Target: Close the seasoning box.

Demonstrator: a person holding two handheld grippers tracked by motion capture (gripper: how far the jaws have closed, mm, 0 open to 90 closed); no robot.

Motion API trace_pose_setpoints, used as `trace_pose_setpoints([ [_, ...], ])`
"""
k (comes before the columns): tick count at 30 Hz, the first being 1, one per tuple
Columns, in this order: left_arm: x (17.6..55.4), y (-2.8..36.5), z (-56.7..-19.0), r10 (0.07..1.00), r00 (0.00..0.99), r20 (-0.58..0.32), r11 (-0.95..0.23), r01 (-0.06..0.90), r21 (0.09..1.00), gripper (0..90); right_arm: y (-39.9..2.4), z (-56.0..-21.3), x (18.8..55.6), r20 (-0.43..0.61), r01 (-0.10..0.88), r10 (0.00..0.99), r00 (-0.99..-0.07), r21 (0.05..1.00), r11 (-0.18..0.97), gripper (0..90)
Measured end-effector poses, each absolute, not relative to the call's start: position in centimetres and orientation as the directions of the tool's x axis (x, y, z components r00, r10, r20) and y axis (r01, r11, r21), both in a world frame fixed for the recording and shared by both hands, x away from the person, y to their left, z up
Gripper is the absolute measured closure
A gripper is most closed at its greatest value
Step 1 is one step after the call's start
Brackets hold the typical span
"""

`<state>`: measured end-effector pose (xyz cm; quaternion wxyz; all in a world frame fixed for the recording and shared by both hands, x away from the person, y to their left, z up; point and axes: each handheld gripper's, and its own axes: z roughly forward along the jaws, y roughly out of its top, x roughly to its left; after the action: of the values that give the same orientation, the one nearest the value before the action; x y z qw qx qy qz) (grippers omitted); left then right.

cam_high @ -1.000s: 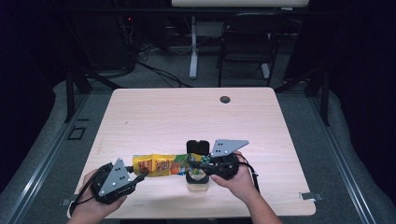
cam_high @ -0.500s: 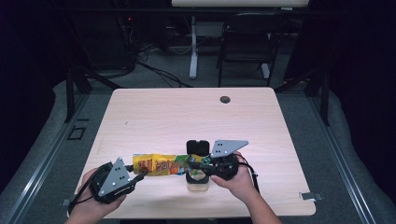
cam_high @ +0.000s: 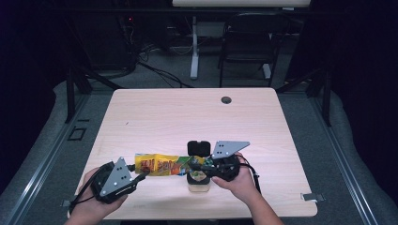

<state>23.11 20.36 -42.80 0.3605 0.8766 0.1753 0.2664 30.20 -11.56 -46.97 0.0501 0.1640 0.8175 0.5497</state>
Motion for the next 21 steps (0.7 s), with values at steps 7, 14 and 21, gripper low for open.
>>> trace_pose_setpoints([
  [7,23.18,20.19,-42.59,0.495,0.798,0.343,-0.683,0.114,0.721,71.1,-11.62,-47.00,30.24,0.098,0.212,0.323,-0.941,0.915,0.342,85.2],
  [14,23.24,20.06,-42.39,0.492,0.799,0.347,-0.687,0.111,0.718,71.1,-11.66,-47.01,30.21,0.101,0.215,0.325,-0.940,0.916,0.339,85.2],
  [21,23.29,19.90,-42.16,0.493,0.795,0.353,-0.685,0.105,0.721,71.2,-11.70,-47.05,30.21,0.103,0.219,0.331,-0.938,0.916,0.336,85.5],
])
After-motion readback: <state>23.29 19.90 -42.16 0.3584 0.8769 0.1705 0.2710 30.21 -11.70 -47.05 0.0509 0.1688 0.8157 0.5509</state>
